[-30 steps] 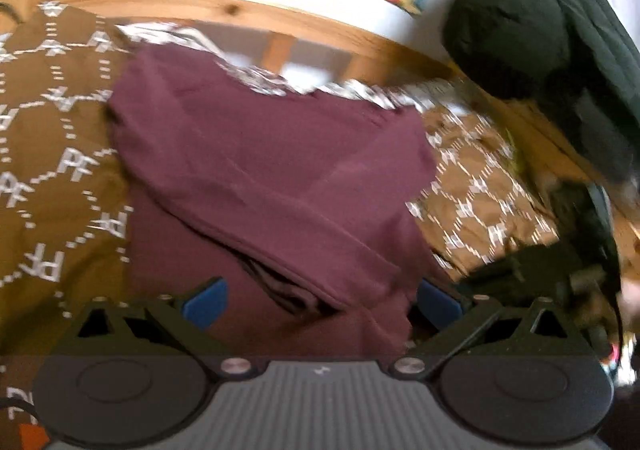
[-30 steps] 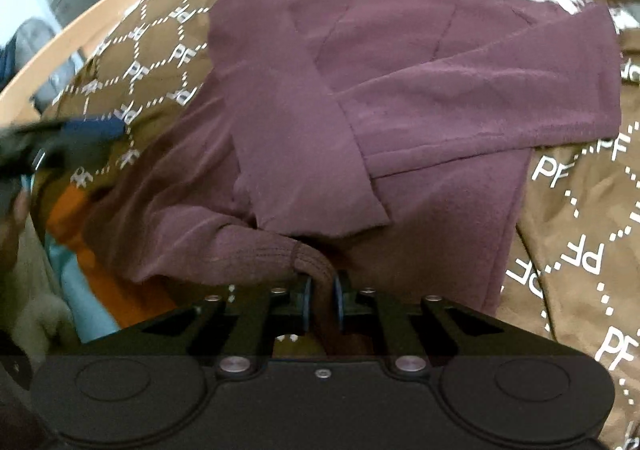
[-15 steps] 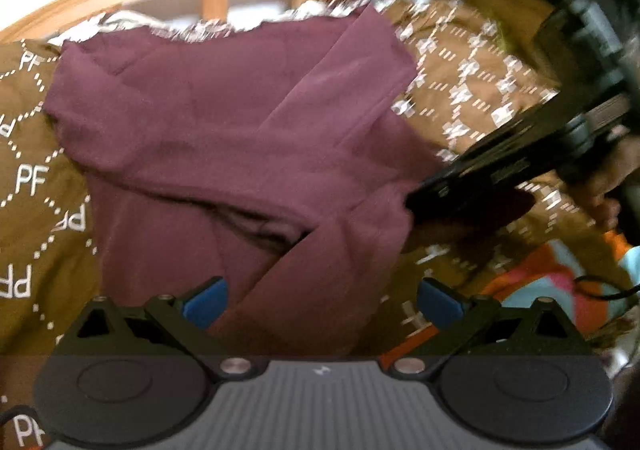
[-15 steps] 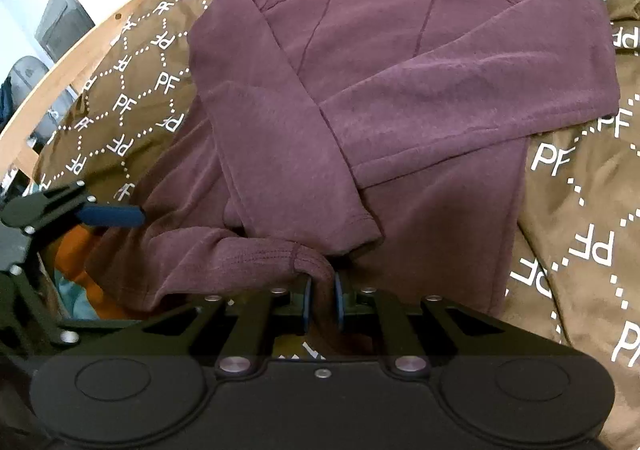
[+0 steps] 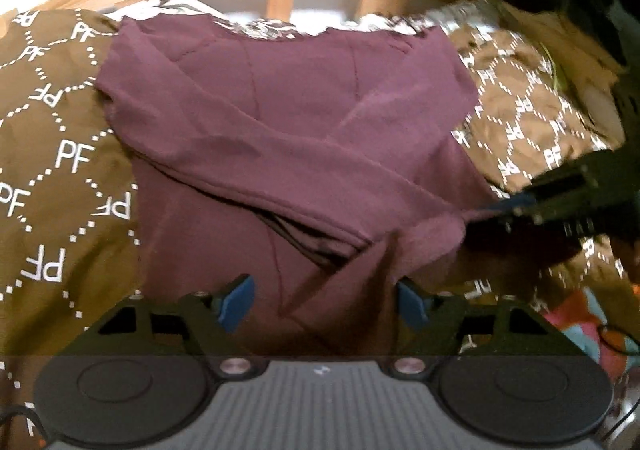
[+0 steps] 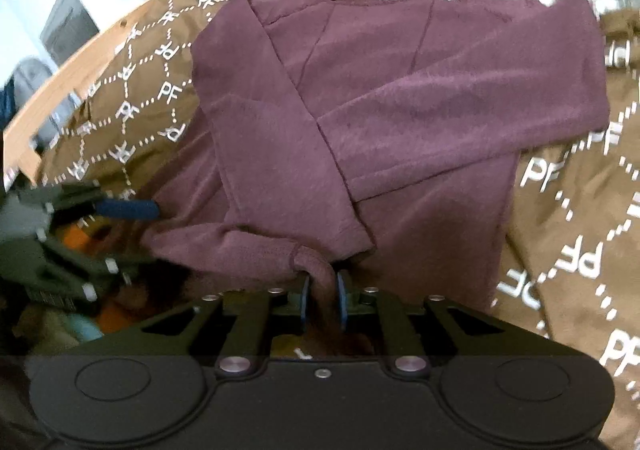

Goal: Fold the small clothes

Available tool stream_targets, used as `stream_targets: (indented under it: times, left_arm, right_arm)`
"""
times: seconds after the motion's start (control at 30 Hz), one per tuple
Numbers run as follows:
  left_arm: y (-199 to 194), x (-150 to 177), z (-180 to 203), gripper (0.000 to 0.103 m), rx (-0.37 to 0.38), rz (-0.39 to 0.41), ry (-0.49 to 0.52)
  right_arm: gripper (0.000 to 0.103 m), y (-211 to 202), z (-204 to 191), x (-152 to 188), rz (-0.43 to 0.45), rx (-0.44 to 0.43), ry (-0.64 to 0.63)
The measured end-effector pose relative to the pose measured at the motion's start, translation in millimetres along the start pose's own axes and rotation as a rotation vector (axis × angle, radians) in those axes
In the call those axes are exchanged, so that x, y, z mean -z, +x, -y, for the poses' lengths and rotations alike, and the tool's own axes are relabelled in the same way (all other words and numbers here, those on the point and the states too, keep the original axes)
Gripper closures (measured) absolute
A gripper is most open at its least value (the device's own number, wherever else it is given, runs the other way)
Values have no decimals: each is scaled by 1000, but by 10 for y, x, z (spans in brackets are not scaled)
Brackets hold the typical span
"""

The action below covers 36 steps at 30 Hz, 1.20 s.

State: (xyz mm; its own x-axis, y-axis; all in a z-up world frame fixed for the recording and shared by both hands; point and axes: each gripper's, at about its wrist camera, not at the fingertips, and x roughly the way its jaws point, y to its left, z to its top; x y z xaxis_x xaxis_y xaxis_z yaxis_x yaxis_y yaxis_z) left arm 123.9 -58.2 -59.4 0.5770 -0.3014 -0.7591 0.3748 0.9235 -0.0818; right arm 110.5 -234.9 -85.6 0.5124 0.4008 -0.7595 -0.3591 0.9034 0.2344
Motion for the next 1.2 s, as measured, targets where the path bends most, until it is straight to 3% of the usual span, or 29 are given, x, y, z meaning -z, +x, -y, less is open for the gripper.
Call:
stream_targets:
  times: [0.1, 0.27, 0.5, 0.53, 0.6, 0.63, 0.67, 0.73, 1.03, 1.2]
  left_arm:
    - [43, -63, -51, 36, -18, 3, -11]
    - [158, -151, -95, 36, -19, -11, -27]
    - [199, -134, -136, 33, -17, -24, -42]
    - [200, -135, -137, 31, -20, -23, -43]
    - [185, -135, -137, 25, -18, -15, -43]
    - [168, -134, -136, 24, -5, -7, -44]
    - [149, -133, -135, 20, 11, 3, -46]
    - [107, -123, -115, 13, 41, 26, -43]
    - [-11, -5, 284, 3, 74, 129, 193]
    - [123, 9, 636, 4, -49, 159, 348]
  right_arm:
    - [70, -23, -98, 15, 12, 53, -85]
    - [44, -121, -111, 139, 24, 63, -145]
    - [43, 24, -69, 306, -34, 87, -188]
    - [44, 16, -60, 301, -23, 88, -183]
    - [59, -27, -61, 284, 11, 98, -183]
    - [77, -53, -56, 268, 25, 93, -179]
    - [88, -77, -51, 239, 41, 83, -169]
    - [93, -116, -57, 182, 64, 77, -154]
    - [95, -118, -34, -119, 97, 51, -51]
    - [95, -151, -51, -198, 122, 21, -31]
